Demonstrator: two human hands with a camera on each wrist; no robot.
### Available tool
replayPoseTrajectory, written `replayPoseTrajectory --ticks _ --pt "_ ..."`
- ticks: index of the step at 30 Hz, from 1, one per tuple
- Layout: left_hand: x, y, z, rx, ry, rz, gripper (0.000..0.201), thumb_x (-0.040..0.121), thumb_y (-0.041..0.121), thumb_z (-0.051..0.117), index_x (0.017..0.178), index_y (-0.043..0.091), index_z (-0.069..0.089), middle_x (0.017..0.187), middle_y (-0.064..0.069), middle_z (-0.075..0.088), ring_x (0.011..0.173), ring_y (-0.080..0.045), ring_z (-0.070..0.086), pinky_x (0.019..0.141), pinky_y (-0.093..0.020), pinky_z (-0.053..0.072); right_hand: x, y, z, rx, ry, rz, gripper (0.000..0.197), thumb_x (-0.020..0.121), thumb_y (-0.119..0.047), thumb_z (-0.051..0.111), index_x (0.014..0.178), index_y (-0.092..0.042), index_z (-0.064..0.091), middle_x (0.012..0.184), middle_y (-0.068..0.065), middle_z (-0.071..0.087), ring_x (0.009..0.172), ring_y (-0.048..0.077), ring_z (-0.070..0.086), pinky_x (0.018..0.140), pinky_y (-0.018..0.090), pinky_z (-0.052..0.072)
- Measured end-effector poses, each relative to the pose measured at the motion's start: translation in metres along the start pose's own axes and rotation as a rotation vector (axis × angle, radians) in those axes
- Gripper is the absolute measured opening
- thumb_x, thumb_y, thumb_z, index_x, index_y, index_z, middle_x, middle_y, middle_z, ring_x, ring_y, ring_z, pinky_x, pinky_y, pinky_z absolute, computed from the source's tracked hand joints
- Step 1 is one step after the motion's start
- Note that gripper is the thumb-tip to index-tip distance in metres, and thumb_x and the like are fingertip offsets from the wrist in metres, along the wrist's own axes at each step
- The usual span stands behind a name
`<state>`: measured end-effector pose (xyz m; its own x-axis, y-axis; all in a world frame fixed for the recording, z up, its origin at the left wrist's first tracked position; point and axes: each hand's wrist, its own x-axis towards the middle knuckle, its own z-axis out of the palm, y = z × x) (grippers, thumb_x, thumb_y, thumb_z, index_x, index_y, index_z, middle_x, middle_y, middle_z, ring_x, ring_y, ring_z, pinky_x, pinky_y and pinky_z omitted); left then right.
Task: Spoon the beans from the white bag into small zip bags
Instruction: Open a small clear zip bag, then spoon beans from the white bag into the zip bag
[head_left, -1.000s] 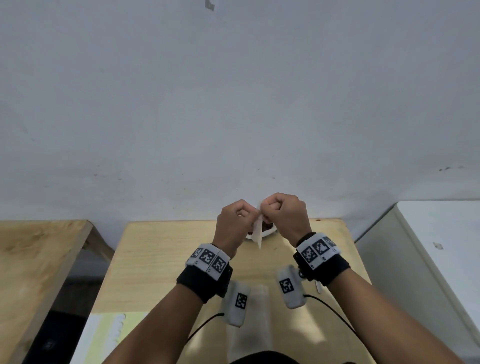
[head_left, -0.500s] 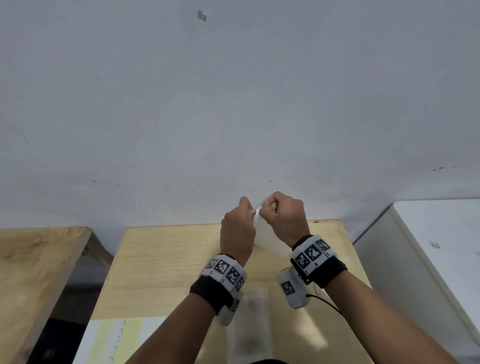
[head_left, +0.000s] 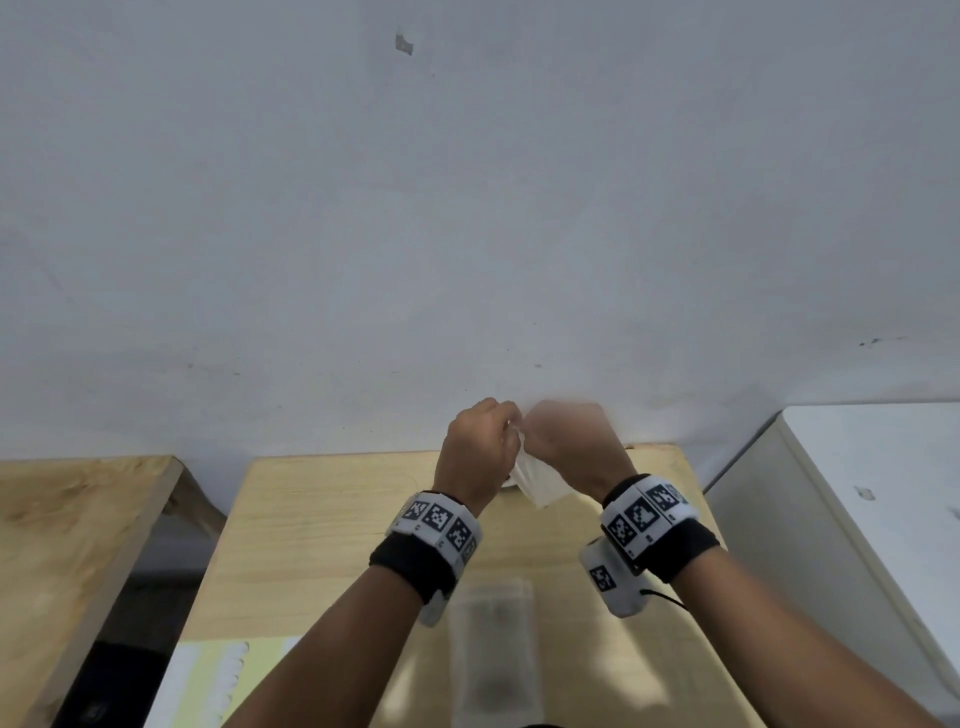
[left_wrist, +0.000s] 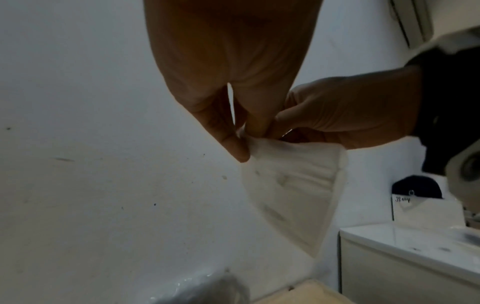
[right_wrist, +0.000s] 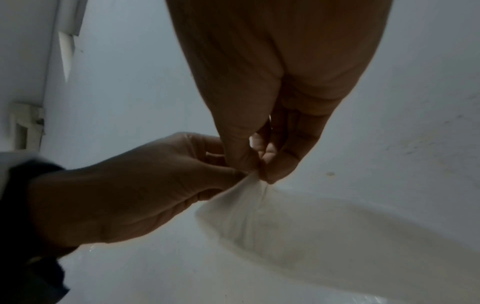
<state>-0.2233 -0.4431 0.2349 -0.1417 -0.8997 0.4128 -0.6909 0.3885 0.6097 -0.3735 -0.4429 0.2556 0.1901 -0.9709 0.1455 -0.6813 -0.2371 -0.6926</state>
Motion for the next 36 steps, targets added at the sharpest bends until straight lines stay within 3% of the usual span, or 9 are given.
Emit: replayPoseTrajectory --ticks 7,12,15,18,21,26,29,32,36 --pt "0.011 -0.006 -0.009 0.032 -0.211 -0.224 0.016 0.078 0.003 0.056 0.067 0.002 0.067 0.055 -0.008 0.063 0.054 -0.023 0.061 0.052 -0.036 0.052 -0.006 0.011 0.011 -0.288 -0.178 0.075 0.018 0.084 -0.021 0.06 0.098 -0.019 0.07 0.09 0.001 0.07 0.09 0.026 0.061 0.075 0.031 0.045" --pt "0.011 0.0 -0.017 0.038 -0.365 -0.195 0.018 0.081 0.0 0.057 0.068 0.002 0.069 0.05 0.004 0.056 0.055 -0.023 0.064 0.054 -0.03 0.056 0.001 0.018 0.003 -0.353 -0.012 0.105 0.029 0.09 -0.02 0.047 0.1 -0.025 0.074 0.093 0.001 0.073 0.087 0.028 0.065 0.074 0.035 0.054" --pt "0.012 0.0 -0.02 0.037 -0.341 -0.176 0.017 0.08 -0.002 0.057 0.068 0.002 0.069 0.05 0.006 0.054 0.061 -0.025 0.063 0.059 -0.036 0.057 -0.003 0.011 0.0 -0.371 0.028 0.007 0.023 0.093 -0.018 0.053 0.099 -0.021 0.075 0.093 0.001 0.071 0.084 0.026 0.063 0.07 0.036 0.053" --pt "0.014 0.001 -0.027 -0.004 -0.317 -0.168 0.02 0.079 -0.003 0.057 0.063 0.0 0.068 0.049 -0.005 0.06 0.046 -0.02 0.064 0.048 -0.028 0.055 -0.009 0.007 -0.005 -0.333 0.026 -0.167 0.012 0.091 -0.02 0.064 0.091 -0.018 0.077 0.084 0.001 0.068 0.075 0.022 0.063 0.064 0.03 0.048" --pt "0.012 0.0 -0.027 -0.085 -0.239 -0.131 0.016 0.079 0.0 0.062 0.069 0.004 0.074 0.05 0.0 0.063 0.048 -0.016 0.064 0.053 -0.024 0.051 -0.008 0.01 -0.009 -0.168 0.096 -0.117 0.012 0.088 -0.018 0.068 0.081 -0.019 0.077 0.064 -0.011 0.062 0.061 0.007 0.06 0.064 0.028 0.047" --pt "-0.009 -0.012 -0.007 -0.191 -0.005 -0.045 0.009 0.082 0.01 0.071 0.09 0.012 0.076 0.095 0.002 0.069 0.085 -0.008 0.062 0.074 -0.02 0.05 -0.015 0.014 -0.01 0.131 0.127 0.038 0.015 0.084 -0.006 0.068 0.077 -0.013 0.079 0.067 -0.01 0.07 0.054 0.007 0.066 0.062 0.027 0.058" --pt "-0.02 -0.013 0.0 -0.3 -0.139 -0.128 0.029 0.089 0.029 0.065 0.114 0.016 0.068 0.117 0.006 0.066 0.107 -0.002 0.058 0.092 -0.027 0.049 -0.018 0.024 -0.005 0.16 0.141 0.081 0.012 0.083 -0.008 0.07 0.08 -0.015 0.079 0.072 -0.007 0.072 0.057 0.01 0.067 0.066 0.034 0.06" --pt "-0.032 -0.011 0.009 -0.295 -0.313 -0.171 0.083 0.073 0.058 0.075 0.14 0.018 0.046 0.138 0.006 0.053 0.121 -0.008 0.05 0.1 -0.029 0.045 -0.024 0.034 0.0 0.168 0.162 0.108 0.008 0.083 -0.011 0.073 0.083 -0.016 0.079 0.067 -0.012 0.069 0.061 0.011 0.068 0.068 0.035 0.059" --pt "-0.044 -0.013 0.027 -0.129 -0.359 -0.188 0.111 0.059 0.06 0.083 0.148 0.024 0.027 0.145 0.007 0.04 0.13 -0.012 0.038 0.105 -0.033 0.039 -0.036 0.036 0.005 0.275 0.125 0.143 0.005 0.084 -0.009 0.074 0.085 -0.01 0.079 0.061 -0.006 0.069 0.055 0.007 0.067 0.061 0.019 0.055"
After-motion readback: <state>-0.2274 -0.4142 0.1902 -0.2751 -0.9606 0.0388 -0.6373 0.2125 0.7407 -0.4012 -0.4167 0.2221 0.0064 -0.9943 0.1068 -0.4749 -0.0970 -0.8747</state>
